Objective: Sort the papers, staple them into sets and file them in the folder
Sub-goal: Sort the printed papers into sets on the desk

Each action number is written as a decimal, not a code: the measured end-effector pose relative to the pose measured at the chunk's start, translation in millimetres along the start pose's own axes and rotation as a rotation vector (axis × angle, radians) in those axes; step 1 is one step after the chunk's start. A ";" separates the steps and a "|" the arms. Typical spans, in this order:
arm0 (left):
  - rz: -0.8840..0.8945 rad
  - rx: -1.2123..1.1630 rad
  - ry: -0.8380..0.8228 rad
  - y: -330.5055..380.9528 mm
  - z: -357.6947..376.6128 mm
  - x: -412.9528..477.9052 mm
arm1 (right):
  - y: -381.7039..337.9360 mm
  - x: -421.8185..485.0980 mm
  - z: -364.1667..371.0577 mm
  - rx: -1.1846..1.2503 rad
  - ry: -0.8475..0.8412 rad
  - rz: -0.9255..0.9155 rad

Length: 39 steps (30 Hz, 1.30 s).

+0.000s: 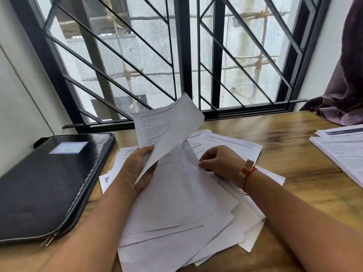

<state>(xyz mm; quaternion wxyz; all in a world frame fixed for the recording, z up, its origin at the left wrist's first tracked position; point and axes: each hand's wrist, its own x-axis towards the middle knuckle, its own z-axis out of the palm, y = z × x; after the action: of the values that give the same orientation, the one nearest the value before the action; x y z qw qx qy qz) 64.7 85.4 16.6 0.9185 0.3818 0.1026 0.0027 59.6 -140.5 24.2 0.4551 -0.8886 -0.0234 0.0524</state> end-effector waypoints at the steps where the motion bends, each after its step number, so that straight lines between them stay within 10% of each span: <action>1: 0.007 0.010 -0.007 -0.4 1.0 -0.9 | 0.5 0.9 -1.1 -0.007 0.012 0.001; 22: 0.028 0.156 -0.069 -3.6 -1.1 -0.6 | 34.3 33.9 -64.4 -0.130 0.860 -0.315; 33: 0.112 0.294 -0.063 -3.4 -8.0 7.0 | 36.7 38.8 -85.0 0.101 0.982 -0.414; 39: 0.136 0.353 -0.077 -0.1 -6.4 7.5 | 29.5 30.0 -83.1 0.482 0.710 -0.247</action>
<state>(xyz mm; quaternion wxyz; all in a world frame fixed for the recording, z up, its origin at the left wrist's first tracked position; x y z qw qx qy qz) 70.8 90.4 10.8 0.8382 0.5429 0.0403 0.0319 98.7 -222.1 46.4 0.6318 -0.7108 0.0412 -0.3066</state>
